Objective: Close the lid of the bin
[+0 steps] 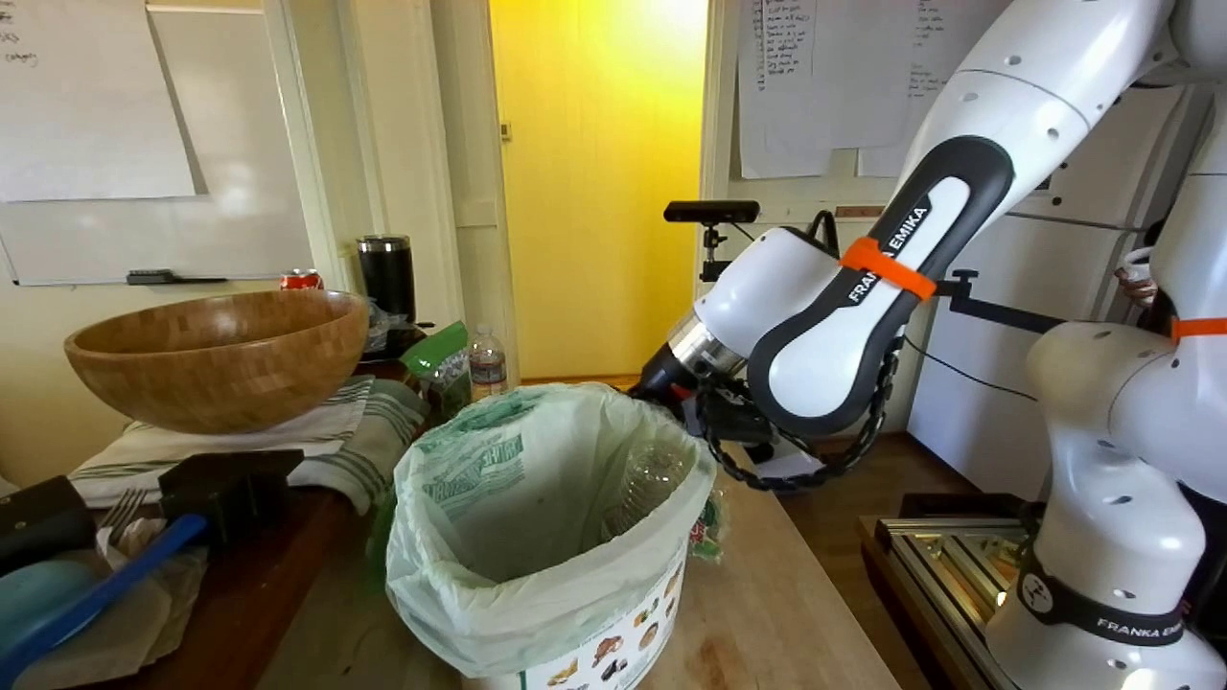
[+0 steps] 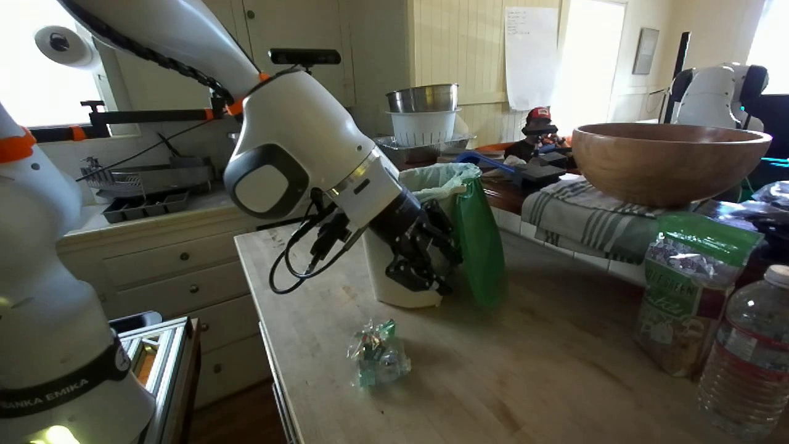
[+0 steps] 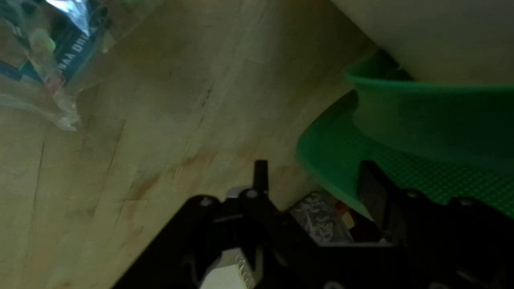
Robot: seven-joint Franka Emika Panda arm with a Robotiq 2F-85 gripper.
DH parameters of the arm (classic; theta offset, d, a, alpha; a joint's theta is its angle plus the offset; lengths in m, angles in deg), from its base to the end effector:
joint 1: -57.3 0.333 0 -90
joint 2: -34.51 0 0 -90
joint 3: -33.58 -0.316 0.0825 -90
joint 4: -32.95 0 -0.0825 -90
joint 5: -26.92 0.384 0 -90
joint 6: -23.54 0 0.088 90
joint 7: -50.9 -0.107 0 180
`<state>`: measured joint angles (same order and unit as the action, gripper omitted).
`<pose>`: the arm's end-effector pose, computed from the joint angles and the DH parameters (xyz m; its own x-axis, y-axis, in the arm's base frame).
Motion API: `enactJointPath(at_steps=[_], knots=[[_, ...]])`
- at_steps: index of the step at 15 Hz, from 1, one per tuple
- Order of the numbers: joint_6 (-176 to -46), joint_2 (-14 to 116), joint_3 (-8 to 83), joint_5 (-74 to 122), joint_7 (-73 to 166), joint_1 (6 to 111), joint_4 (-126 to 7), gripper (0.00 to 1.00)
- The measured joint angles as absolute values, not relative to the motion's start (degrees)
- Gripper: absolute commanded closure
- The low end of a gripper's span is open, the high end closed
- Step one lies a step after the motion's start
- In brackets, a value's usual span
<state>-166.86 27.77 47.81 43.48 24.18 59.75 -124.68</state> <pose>0.4207 -0.1178 0.3300 0.3949 -0.7915 0.4664 -0.6887 -0.5911 -0.4199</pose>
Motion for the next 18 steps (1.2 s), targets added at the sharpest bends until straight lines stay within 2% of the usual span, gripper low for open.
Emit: enactJointPath(at_steps=[1,2,7,11,18], knots=[[-165.67,27.87,48.32,43.31,24.18,60.3,-124.61,0.02],[-163.48,27.45,49.06,43.11,24.18,61.37,-124.41,0.0],[-149.03,23.24,54.12,44.44,29.2,70.34,-124.21,0.0],[-141.6,22.31,55.8,44.26,33.51,71.4,-124.11,0.0],[-138.91,22.15,45.31,43.79,40.04,61.8,-124.15,0.0]])
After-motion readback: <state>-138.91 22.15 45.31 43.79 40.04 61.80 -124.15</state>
